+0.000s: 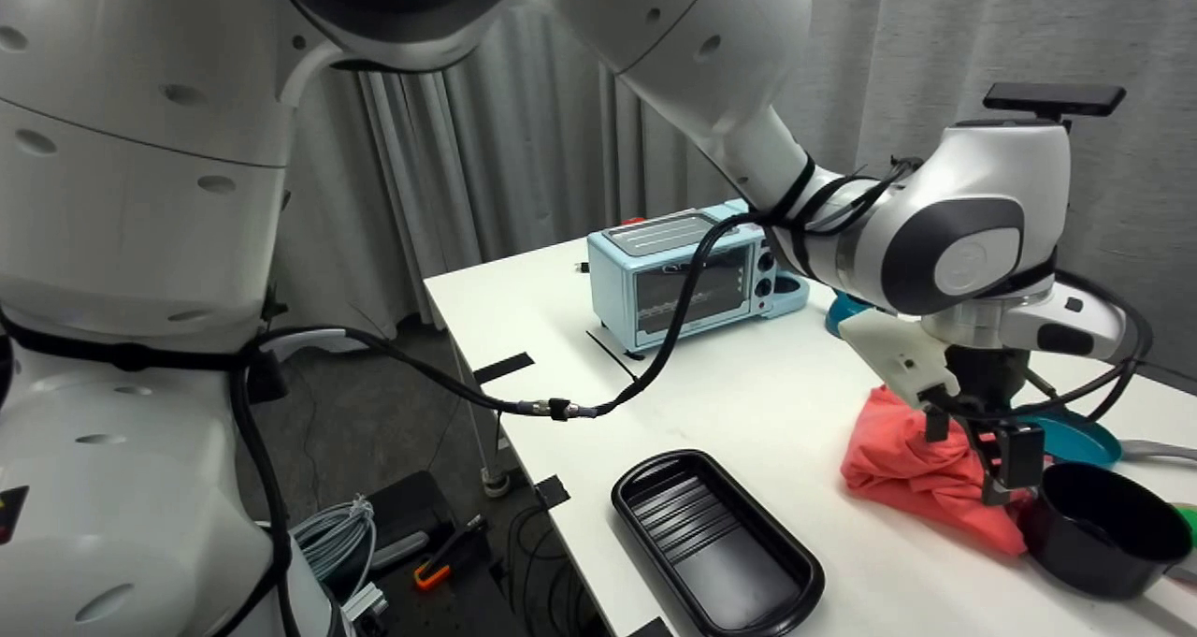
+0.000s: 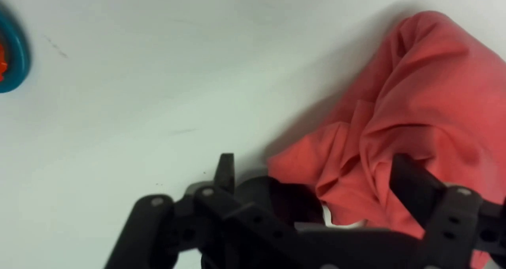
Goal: Pick up the peach towel and fold it.
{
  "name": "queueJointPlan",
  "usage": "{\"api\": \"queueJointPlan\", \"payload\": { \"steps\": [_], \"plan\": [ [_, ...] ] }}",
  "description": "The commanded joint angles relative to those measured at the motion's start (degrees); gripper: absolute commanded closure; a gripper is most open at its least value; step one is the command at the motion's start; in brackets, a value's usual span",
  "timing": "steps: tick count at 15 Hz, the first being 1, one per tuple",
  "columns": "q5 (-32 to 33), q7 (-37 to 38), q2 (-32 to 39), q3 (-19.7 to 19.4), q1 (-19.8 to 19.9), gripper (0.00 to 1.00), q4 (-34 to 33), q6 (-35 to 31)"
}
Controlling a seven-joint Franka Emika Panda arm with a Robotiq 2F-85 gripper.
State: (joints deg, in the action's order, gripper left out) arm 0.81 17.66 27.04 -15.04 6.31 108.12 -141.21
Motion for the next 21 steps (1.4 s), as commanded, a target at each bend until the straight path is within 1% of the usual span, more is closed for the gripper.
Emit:
{"api": "queueJointPlan", "payload": {
  "steps": [1,5,10,13,14,17,21],
  "plan": [
    [3.5,0.9,-7.3,-0.7,-1.1,0.00,5.1,2.7],
    [6.6,1.1,-15.3,-0.6,-0.9,0.00,10.5,0.6],
    [9.1,1.2,-25.6,0.5,0.3,0.00,16.8,-1.3],
    [7.9,-0.4,-31.5,1.2,1.4,0.00,21.2,-4.0],
    [7.3,-0.2,-25.9,1.6,1.6,0.00,16.0,-1.6],
    [7.1,-0.3,-29.6,2.0,2.1,0.00,19.2,-2.7],
    [7.1,-0.4,-29.9,2.1,2.1,0.00,19.8,-2.9]
  ]
}}
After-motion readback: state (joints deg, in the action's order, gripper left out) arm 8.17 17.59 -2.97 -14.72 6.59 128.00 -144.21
